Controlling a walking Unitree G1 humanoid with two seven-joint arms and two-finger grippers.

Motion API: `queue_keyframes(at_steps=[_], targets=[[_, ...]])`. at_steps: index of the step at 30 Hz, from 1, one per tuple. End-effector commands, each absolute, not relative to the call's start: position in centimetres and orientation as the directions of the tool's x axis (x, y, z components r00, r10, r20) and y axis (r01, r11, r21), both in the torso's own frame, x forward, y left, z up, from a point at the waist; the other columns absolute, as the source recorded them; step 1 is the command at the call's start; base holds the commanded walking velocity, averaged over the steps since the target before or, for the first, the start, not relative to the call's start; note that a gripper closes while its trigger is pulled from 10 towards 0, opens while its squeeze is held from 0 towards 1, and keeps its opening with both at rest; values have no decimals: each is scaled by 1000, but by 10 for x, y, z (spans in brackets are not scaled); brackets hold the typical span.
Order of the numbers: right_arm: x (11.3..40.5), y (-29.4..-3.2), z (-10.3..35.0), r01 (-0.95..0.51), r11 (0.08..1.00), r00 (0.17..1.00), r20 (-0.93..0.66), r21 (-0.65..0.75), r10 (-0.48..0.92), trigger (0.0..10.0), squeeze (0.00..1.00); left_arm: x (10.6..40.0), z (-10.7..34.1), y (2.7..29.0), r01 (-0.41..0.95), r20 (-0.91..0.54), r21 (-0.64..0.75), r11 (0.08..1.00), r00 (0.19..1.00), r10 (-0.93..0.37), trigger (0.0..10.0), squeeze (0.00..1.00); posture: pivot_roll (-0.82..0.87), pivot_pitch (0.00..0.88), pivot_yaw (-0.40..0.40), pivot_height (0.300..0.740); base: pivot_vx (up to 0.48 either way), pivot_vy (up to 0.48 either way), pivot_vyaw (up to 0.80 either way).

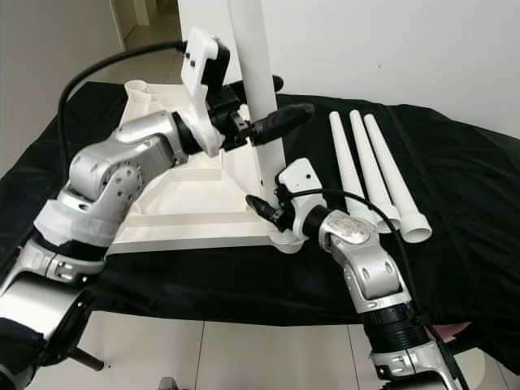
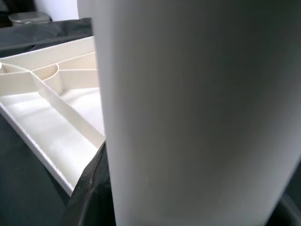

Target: Building children table

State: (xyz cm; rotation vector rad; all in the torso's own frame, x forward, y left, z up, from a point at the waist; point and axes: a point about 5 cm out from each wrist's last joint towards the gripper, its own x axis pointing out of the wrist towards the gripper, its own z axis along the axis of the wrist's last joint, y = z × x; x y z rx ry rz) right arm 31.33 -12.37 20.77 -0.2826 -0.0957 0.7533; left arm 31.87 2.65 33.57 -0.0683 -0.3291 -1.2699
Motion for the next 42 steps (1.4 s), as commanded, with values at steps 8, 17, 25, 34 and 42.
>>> queue_keyframes(at_steps=[8, 17, 25, 34, 42], targets=[[315, -125, 207, -623, 726, 755, 19, -292, 655, 10000, 0, 317, 336, 20, 965, 231, 115, 234, 204, -951, 0, 0, 41, 41, 3, 740, 0, 0, 0], [317, -126, 205, -581, 764, 787, 43, -282, 615, 10000, 0, 331, 343, 19, 936, 202, 49, 350, 334, -921, 8706, 0, 40, 46, 2, 740, 0, 0, 0], [319, -123, 208, -531, 814, 820, 97, -236, 564, 10000, 1000, 348, 347, 19, 856, 134, 4, 517, 512, -849, 10000, 0, 43, 57, 0, 740, 0, 0, 0], [328, -117, 219, -395, 883, 882, 164, -254, 442, 10000, 0, 359, 354, 17, 749, 158, 52, 661, 647, -746, 10000, 0, 41, 61, 1, 740, 0, 0, 0], [337, -100, 219, -285, 940, 931, 178, -190, 318, 10000, 0, 357, 372, 4, 677, 239, 46, 735, 707, -666, 10000, 0, 52, 67, 0, 740, 0, 0, 0]])
